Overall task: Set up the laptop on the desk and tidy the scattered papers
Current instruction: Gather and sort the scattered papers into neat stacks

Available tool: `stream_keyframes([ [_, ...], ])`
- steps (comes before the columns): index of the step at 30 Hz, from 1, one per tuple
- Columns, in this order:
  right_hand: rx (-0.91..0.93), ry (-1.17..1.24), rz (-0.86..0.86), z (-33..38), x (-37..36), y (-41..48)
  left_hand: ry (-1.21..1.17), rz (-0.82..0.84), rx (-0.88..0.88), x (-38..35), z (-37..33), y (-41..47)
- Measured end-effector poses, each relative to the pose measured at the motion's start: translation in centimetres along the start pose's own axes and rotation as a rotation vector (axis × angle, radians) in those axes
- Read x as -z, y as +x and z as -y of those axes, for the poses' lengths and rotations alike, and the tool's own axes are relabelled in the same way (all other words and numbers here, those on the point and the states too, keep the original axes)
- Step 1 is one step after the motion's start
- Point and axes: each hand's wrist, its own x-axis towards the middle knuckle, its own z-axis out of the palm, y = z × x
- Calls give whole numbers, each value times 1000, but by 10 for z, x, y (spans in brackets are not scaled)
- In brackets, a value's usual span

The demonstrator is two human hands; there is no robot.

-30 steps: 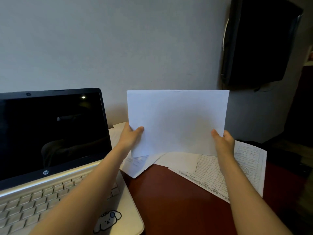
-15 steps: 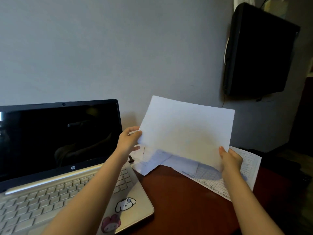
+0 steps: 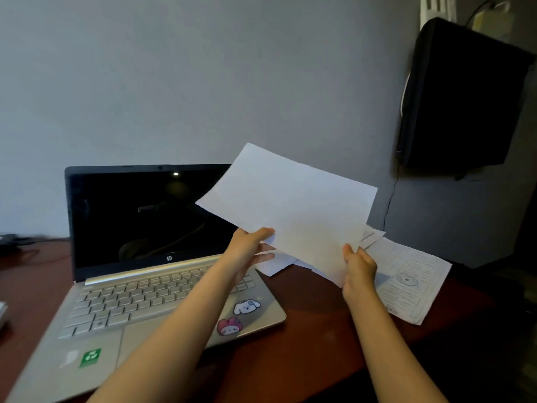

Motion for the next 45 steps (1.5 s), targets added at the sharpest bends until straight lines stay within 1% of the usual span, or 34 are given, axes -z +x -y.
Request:
stream_keyframes([
  [4,-27,20,88,-12,-17,-25,30,-29,6,16,-2,-15],
  [9,-37,48,213,-21,-41,-54,26,-135,-84,46,-4,-34],
  [13,-45,64,285,-31,-63,-75,-12,-160,-119,70,-9,-53],
  [18,-59,81,383,-40,-86,-100,4,-222,-170,103,-13,-71],
  [23,-34,5,499,-45,-106,-123,-21,-311,-202,141,-14,-92],
  [28,-27,-26,658,-51,-126,-150,-20,-440,-210,182,-14,-114],
  [39,0,-148,873,-77,-179,-221,19,-660,-275,256,-20,-187],
  [45,6,-330,1061,-88,-198,-259,56,-820,-227,295,-16,-226],
])
